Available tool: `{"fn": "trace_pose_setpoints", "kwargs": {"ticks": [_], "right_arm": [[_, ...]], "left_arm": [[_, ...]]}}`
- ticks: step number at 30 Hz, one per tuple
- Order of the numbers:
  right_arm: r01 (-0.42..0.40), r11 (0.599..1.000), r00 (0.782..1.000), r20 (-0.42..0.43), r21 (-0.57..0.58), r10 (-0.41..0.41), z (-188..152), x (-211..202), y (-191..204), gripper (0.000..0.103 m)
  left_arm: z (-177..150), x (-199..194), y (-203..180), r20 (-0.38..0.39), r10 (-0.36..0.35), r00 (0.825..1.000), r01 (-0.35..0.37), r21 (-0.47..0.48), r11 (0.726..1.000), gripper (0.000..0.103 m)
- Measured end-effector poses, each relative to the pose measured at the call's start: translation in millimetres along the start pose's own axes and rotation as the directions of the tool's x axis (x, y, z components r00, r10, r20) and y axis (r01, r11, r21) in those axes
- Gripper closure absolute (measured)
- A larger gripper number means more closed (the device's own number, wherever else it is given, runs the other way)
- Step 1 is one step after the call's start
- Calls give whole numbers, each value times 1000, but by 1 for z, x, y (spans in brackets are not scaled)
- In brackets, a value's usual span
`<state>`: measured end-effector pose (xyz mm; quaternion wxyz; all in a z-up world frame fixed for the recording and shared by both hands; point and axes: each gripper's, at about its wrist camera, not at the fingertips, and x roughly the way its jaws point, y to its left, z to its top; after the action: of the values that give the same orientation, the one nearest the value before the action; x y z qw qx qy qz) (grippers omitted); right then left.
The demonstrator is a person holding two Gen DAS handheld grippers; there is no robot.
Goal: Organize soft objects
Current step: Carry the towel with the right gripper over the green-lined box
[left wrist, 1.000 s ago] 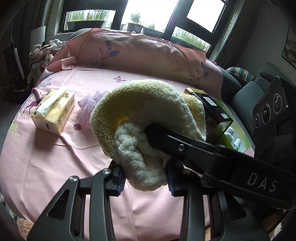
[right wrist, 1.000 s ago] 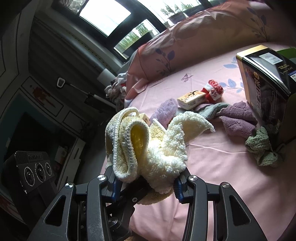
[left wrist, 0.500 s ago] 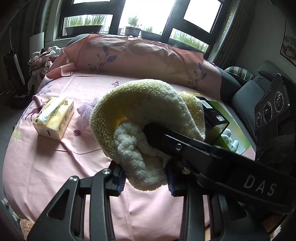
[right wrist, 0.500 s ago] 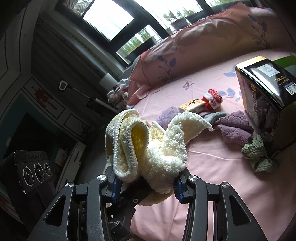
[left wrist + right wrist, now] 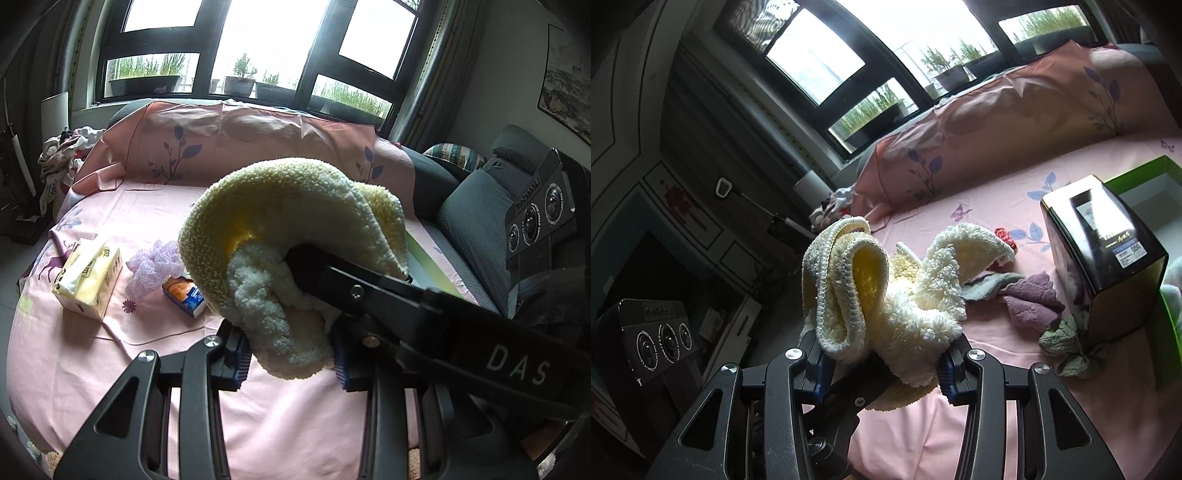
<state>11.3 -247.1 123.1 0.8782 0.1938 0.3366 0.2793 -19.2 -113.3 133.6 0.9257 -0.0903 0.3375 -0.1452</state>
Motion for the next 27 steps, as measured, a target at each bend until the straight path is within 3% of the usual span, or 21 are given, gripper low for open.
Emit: {"fn": "trace_pose_setpoints", "kwargs": {"ticks": [6, 13, 20, 27], "right_arm": [[26, 999, 999, 40, -19, -25, 26, -20, -8, 56], [19, 996, 986, 160, 89, -33, 26, -58, -61, 56], [137, 973, 954, 239, 184, -180, 26, -91, -102, 56], [163, 939, 926, 282, 302, -251, 25, -122, -149, 56]], "left_arm": [[26, 7, -28, 16, -28, 999, 27, 41, 999, 70], [29, 34, -78, -11, -96, 995, 96, 142, 985, 70], [27, 72, -130, -86, -168, 982, 183, 210, 960, 70], [26, 105, -174, -149, -227, 962, 260, 264, 929, 70]]}}
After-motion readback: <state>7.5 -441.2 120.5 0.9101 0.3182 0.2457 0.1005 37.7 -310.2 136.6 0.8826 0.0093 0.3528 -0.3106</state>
